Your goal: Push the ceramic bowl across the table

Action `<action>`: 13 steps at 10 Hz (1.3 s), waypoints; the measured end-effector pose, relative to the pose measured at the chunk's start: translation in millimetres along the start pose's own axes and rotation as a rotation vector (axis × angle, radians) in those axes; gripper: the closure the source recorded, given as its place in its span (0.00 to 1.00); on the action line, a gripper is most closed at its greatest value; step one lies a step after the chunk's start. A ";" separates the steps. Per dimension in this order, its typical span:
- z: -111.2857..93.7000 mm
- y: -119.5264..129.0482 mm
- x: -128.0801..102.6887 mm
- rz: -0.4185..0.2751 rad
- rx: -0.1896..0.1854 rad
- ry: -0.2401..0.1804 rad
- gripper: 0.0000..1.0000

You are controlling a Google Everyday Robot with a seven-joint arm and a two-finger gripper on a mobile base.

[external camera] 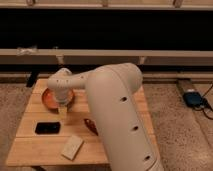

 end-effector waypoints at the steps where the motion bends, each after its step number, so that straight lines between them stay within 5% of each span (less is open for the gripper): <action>1: 1.0 2.7 2.4 -0.008 -0.017 0.009 0.20; 13: 1.8 44.8 29.7 -0.012 -0.130 0.028 0.20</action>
